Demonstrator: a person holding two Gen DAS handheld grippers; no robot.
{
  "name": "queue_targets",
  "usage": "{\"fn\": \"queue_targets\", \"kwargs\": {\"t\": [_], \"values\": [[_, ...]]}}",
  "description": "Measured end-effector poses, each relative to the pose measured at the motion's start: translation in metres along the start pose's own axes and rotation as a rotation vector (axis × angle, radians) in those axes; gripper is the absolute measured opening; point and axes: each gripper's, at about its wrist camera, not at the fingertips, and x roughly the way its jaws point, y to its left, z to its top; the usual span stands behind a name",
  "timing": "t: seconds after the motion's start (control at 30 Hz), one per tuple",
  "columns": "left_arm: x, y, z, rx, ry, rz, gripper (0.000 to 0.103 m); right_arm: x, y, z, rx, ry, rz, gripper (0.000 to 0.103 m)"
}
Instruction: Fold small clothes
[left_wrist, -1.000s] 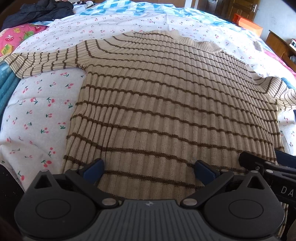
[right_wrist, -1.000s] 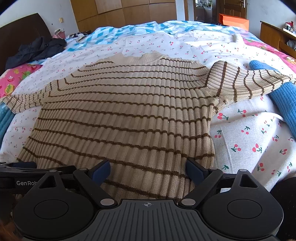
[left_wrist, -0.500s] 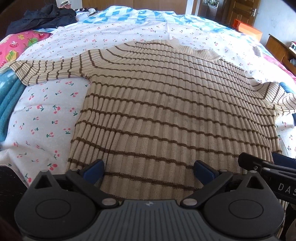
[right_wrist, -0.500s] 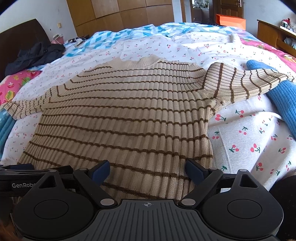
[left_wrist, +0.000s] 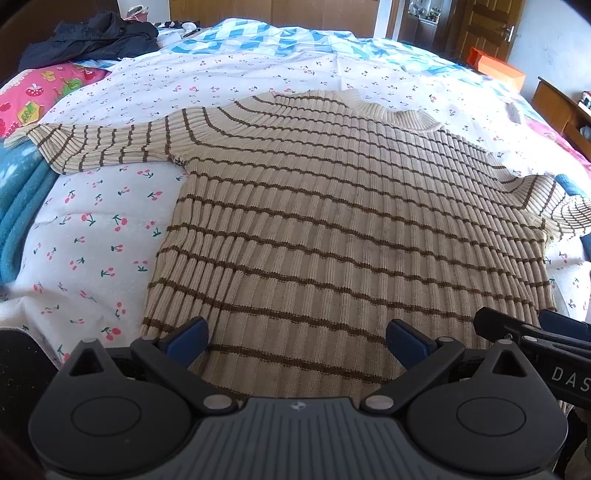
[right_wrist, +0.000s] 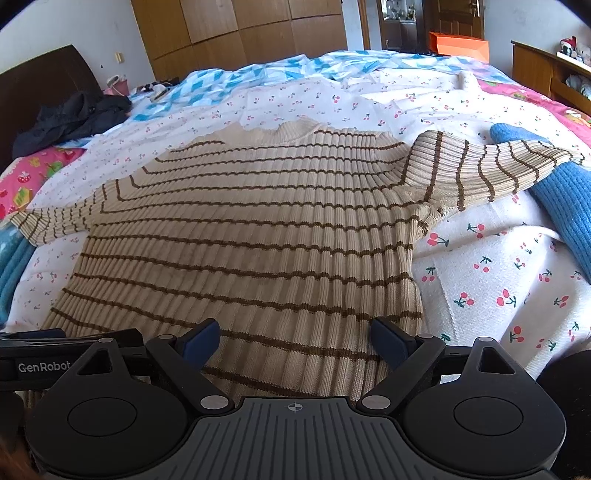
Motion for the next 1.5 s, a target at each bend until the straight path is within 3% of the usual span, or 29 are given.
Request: {"fn": "queue_targets", "kwargs": {"t": [0.63,1.5], "values": [[-0.005,-0.003,0.006,0.005,-0.011,0.000,0.103,-0.004,-0.004,0.002,0.030,-0.005,0.026,0.089],[-0.004,-0.033,0.036,0.096,-0.036,-0.019,0.103,-0.004,-0.033,0.016,0.158,-0.027,0.051,0.079]]}}
